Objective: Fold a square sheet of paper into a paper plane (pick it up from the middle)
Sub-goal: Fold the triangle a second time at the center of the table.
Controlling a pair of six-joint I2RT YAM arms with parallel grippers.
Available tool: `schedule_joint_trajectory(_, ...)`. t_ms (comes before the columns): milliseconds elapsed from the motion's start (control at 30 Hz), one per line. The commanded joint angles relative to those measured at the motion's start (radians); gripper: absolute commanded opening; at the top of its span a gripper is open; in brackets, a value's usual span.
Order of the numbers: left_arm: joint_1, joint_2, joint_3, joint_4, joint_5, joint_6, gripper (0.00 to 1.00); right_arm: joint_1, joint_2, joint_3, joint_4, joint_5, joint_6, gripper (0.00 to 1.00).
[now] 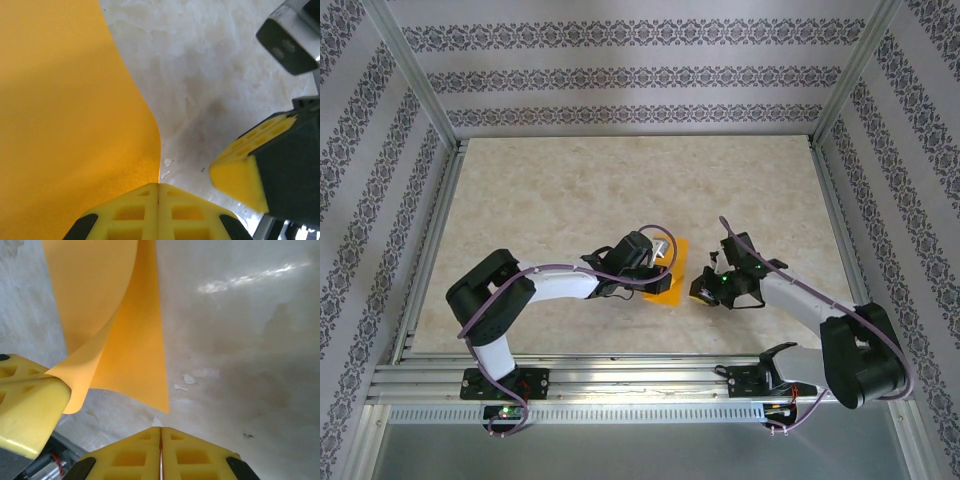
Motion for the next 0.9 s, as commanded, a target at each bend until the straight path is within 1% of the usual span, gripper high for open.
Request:
schedule_joint_trajectory(0, -0.005, -0.038, -0.016, 0.049, -0.045, -0.082, 0.00, 0.051, 0.029, 0.035, 0.046, -0.020, 0.071, 0.08)
schedule_joint_trajectory(100, -0.004, -0.058, -0.036, 0.048, -0.081, -0.110, 0.00, 0.102, 0.057, 0.043, 0.099, 0.029, 0.112, 0.07)
schedule_joint_trajectory(267, -0.004, -0.043, -0.046, 0.076, -0.060, -0.119, 0.00, 0.116, 0.087, 0.006, 0.199, 0.073, 0.184, 0.03)
schedule_joint_trajectory(367, -0.004, -0.029, -0.036, 0.080, -0.035, -0.117, 0.00, 0.121, 0.086, -0.028, 0.269, 0.074, 0.214, 0.02)
schedule_joint_trajectory(500, -0.004, -0.023, -0.052, 0.108, -0.038, -0.133, 0.00, 0.128, 0.118, -0.057, 0.321, 0.050, 0.228, 0.02)
schedule_joint_trajectory(667, -0.004, -0.015, -0.053, 0.121, -0.030, -0.136, 0.00, 0.134, 0.143, -0.061, 0.312, 0.066, 0.211, 0.02)
schedule_joint_trajectory(733, -0.004, -0.012, -0.052, 0.119, -0.030, -0.132, 0.00, 0.134, 0.164, -0.054, 0.291, 0.082, 0.180, 0.02)
schedule_joint_trajectory(800, -0.002, -0.008, -0.052, 0.115, -0.031, -0.128, 0.00, 0.133, 0.183, -0.029, 0.211, 0.110, 0.134, 0.02)
schedule_joint_trajectory(867, -0.001, -0.005, -0.052, 0.112, -0.029, -0.125, 0.00, 0.133, 0.189, -0.006, 0.128, 0.167, 0.084, 0.02)
